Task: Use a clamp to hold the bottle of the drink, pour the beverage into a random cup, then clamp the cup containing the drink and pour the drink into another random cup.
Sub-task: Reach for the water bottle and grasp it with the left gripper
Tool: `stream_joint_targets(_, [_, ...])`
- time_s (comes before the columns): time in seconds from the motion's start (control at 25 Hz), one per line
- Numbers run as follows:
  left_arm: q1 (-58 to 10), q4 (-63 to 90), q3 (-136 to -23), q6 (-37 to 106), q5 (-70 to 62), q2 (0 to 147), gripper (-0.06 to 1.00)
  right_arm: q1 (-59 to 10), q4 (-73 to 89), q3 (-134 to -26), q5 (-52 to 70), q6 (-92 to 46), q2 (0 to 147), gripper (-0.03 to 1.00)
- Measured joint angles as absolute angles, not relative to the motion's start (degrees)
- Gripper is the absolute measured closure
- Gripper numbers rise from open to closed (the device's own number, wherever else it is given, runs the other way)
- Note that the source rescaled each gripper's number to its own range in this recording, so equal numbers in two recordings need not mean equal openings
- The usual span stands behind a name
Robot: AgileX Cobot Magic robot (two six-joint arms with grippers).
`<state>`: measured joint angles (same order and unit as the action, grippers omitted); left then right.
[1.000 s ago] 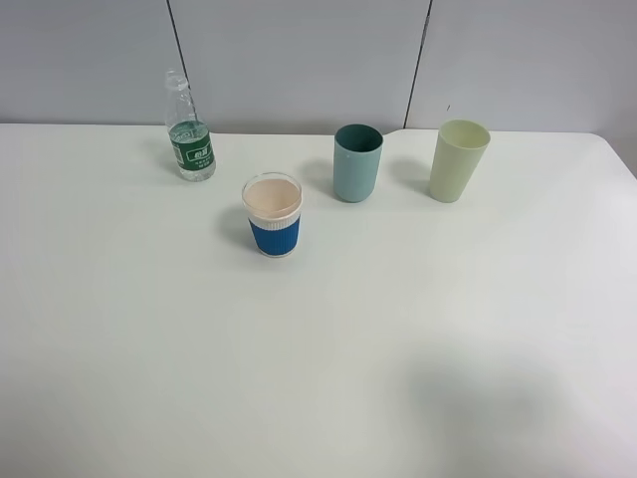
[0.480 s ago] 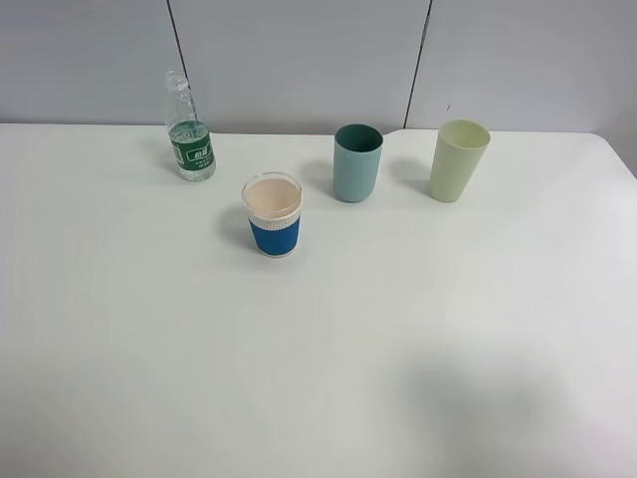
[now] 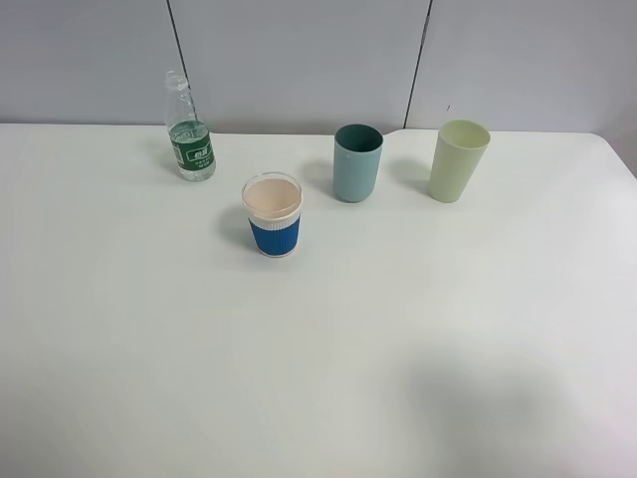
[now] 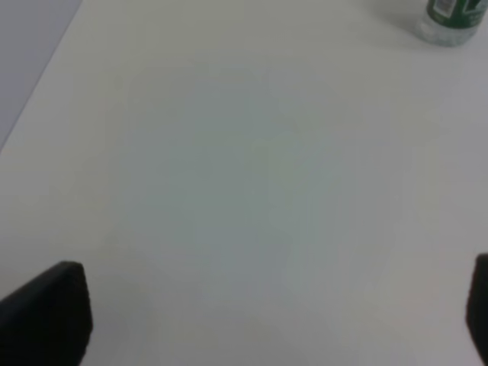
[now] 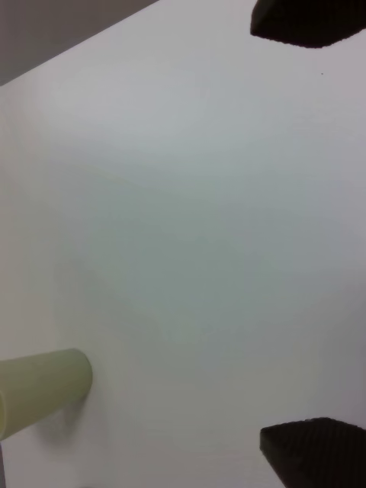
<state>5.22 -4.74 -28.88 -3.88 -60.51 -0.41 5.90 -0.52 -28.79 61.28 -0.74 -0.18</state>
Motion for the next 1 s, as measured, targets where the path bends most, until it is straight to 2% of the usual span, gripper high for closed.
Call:
stream_joint_targets(0.16, [5.2, -2.7, -29.6, -2.8, -59.0, 2.8, -0.06, 5.9, -0.5, -28.8, 61.3, -0.7, -0.2, 0.04])
stream_joint_targets(0.44, [5.0, -1.1, -31.1, 1.7, -46.1, 17.6, -0.06, 5.9, -0.5, -28.8, 61.3, -0.7, -0.2, 0.04])
stream_joint_targets(0.8, [-1.0, -1.0, -31.2, 4.5, -33.5, 39.1, -0.06, 5.9, -0.5, -28.8, 61.3, -0.7, -0.2, 0.04])
stream_joint_targets(1.0, [-1.8, -1.0, -31.2, 4.5, -28.6, 50.2, -0.06, 5.9, -0.5, -28.8, 61.3, -0.7, -0.2, 0.04])
